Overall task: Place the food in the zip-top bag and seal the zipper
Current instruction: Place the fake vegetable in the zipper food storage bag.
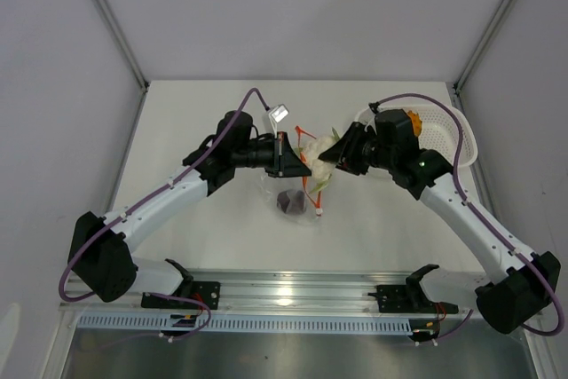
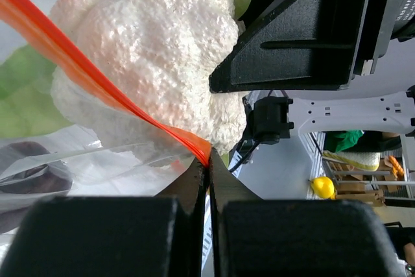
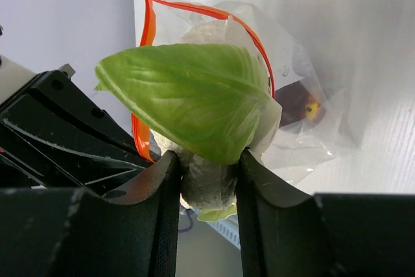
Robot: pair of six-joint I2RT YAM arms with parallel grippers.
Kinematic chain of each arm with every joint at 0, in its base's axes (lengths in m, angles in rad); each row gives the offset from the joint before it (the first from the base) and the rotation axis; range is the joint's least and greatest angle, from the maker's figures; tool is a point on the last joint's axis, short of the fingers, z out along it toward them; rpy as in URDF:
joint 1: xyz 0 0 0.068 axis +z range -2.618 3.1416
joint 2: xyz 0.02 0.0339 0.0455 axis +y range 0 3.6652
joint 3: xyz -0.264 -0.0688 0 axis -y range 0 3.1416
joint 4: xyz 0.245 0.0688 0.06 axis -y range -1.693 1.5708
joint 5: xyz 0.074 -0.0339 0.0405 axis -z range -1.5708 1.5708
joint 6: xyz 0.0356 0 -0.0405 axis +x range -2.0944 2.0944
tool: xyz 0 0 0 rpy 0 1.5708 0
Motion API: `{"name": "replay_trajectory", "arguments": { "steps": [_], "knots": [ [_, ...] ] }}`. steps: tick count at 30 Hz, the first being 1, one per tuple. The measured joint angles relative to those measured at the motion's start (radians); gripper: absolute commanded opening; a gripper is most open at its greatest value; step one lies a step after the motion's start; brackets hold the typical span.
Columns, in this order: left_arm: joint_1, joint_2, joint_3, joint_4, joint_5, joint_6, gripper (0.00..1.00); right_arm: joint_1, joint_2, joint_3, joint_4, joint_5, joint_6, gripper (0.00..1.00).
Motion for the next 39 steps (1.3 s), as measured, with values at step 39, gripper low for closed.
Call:
{"name": "replay_trajectory", "arguments": {
  "steps": [39],
  "knots": [
    [-0.010,0.008,-0.001,0.011,0.051,-0.072,0.01,0.106,-0.039,-0.144,0.159,-0.050,-0.295,0.00]
  ]
}}
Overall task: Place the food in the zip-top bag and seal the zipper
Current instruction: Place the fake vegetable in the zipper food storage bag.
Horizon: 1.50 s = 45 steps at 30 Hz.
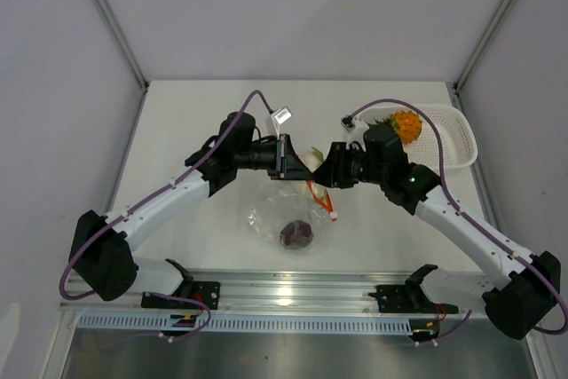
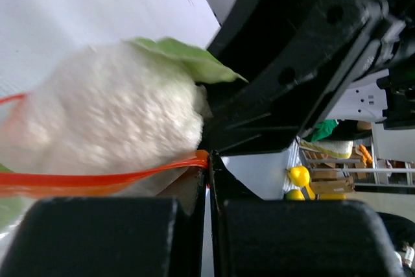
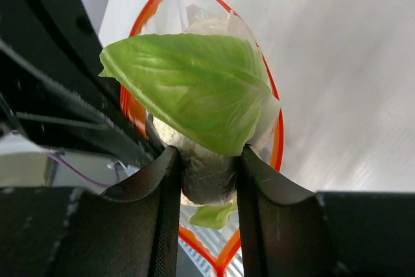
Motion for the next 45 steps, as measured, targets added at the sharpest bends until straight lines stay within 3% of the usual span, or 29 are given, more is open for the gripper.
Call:
{"name": "replay_trajectory", "arguments": {
  "steps": [31,42,45],
  "knots": [
    [-0.016,0.041,0.089,-0.237,-0.071,0.126,0.00,-0.014,-0.190,-0.052,-0.152,-0.067,-0.333,0.00],
    [-0.007,0.037,0.085,-0.261,-0.087,0.132,0.01,0.025,-0.085,-0.035,-0.158,-0.028,-0.278,0.01],
    [-0.008,0.026,0.084,-0.228,-0.098,0.132,0.01,0.039,-0.042,-0.028,-0.157,-0.046,-0.189,0.07]
  ]
}}
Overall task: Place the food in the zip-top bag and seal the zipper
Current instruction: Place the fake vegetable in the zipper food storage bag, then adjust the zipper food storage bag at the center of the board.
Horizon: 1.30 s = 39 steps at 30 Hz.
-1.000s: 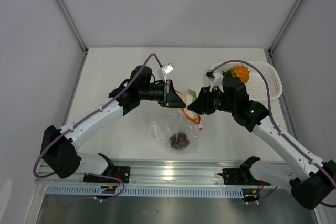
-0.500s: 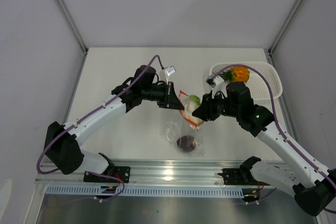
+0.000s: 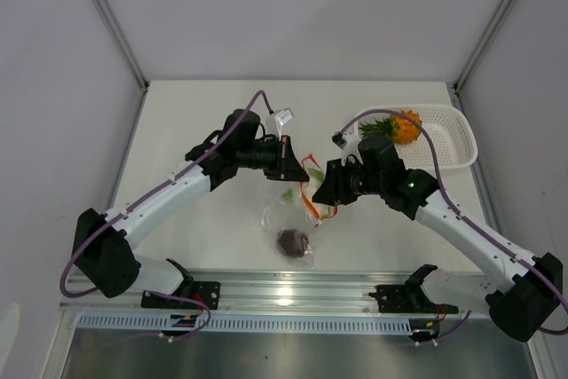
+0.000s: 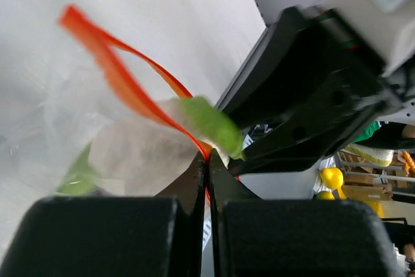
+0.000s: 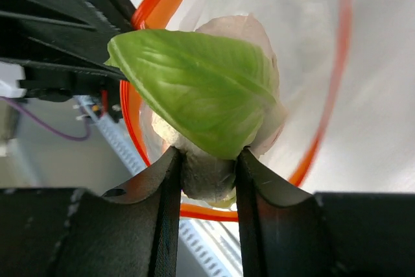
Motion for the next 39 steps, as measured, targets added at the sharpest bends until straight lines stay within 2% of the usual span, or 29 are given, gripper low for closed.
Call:
{"name": "replay_trajectory", "arguments": {
  "steps": [5,9,12,17,24,26,33,39],
  "knots": [
    [-0.011,-0.034,-0.001,0.066,-0.006,0.000,0.01,-0.006,0.037,0.005,0.033,-0.106,0.180,0.10],
    [-0.018,-0.060,-0.001,0.107,-0.016,-0.001,0.01,-0.034,0.063,0.006,0.074,-0.158,0.273,0.70],
    [-0.023,-0.068,-0.001,0.116,-0.019,-0.001,0.01,-0.035,0.066,0.011,0.063,-0.138,0.266,0.79],
    [-0.024,-0.069,-0.015,0.110,-0.040,0.000,0.01,-0.035,0.056,0.088,-0.019,-0.068,0.222,0.77],
    [-0.025,-0.068,-0.026,0.109,-0.053,0.000,0.01,-0.052,-0.066,0.178,-0.177,0.107,0.167,0.56],
    [-0.025,-0.067,-0.026,0.111,-0.052,0.000,0.01,-0.058,-0.087,0.178,-0.211,0.148,0.158,0.54],
    [-0.025,-0.061,-0.026,0.126,-0.047,-0.006,0.01,-0.062,-0.086,0.069,-0.247,0.216,0.144,0.51],
    [-0.025,-0.060,-0.026,0.132,-0.037,-0.008,0.00,-0.059,-0.003,-0.023,-0.187,0.215,0.145,0.50]
  ]
}}
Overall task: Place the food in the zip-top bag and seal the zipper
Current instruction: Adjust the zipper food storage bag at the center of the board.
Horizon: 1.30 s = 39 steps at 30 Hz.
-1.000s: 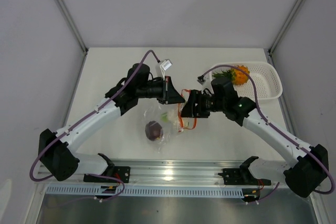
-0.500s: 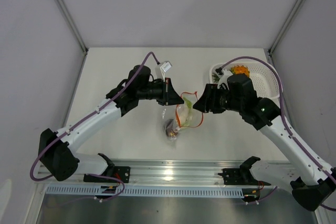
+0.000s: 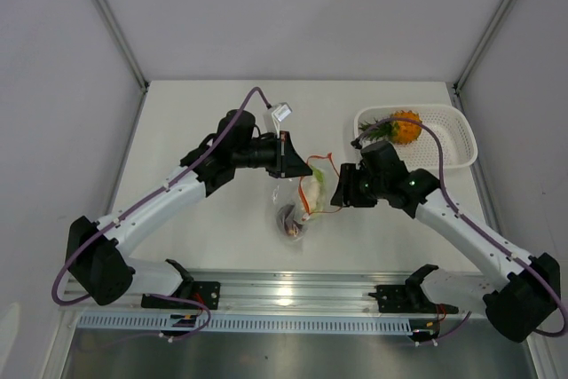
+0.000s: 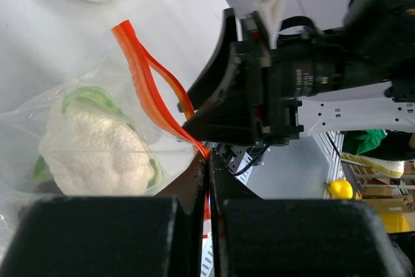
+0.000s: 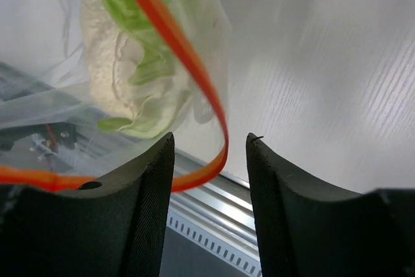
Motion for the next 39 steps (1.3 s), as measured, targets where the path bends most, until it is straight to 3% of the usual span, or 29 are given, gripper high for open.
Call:
{"name": "replay_trajectory", "arguments": {
  "steps": [4,7,8,14,19,23,28,31,35,39],
  "knots": [
    [0.000,0.000,0.000,0.000,0.011,0.000,0.00,0.000,0.055,-0.019,0.049,-0.002,-0.001,0.44],
    [0.000,0.000,-0.002,0.000,0.015,0.000,0.00,-0.002,0.092,-0.019,0.096,-0.009,-0.007,0.14],
    [0.000,0.000,-0.003,0.000,0.015,0.000,0.01,-0.002,0.100,-0.019,0.104,-0.010,-0.013,0.00],
    [0.000,-0.018,-0.006,-0.006,0.019,-0.003,0.01,0.015,0.120,0.074,0.058,0.021,-0.044,0.00],
    [0.000,-0.143,-0.008,-0.015,0.019,-0.011,0.01,0.079,0.064,0.254,0.030,0.048,-0.060,0.00],
    [0.000,-0.224,-0.031,0.042,0.023,-0.020,0.01,0.085,0.016,0.255,0.070,0.035,-0.050,0.00],
    [0.018,-0.107,-0.124,0.109,0.057,-0.036,0.01,0.064,0.144,0.153,0.115,0.013,-0.044,0.00],
    [0.041,-0.043,-0.154,0.052,0.055,-0.048,0.01,0.087,0.248,0.159,0.064,0.054,-0.057,0.00],
    [0.036,-0.129,-0.078,-0.010,0.054,-0.044,0.01,0.153,0.191,0.258,0.014,0.071,-0.076,0.00],
    [0.031,-0.235,-0.046,0.072,0.065,-0.048,0.01,0.165,0.072,0.323,0.087,0.071,-0.076,0.00]
  ]
}}
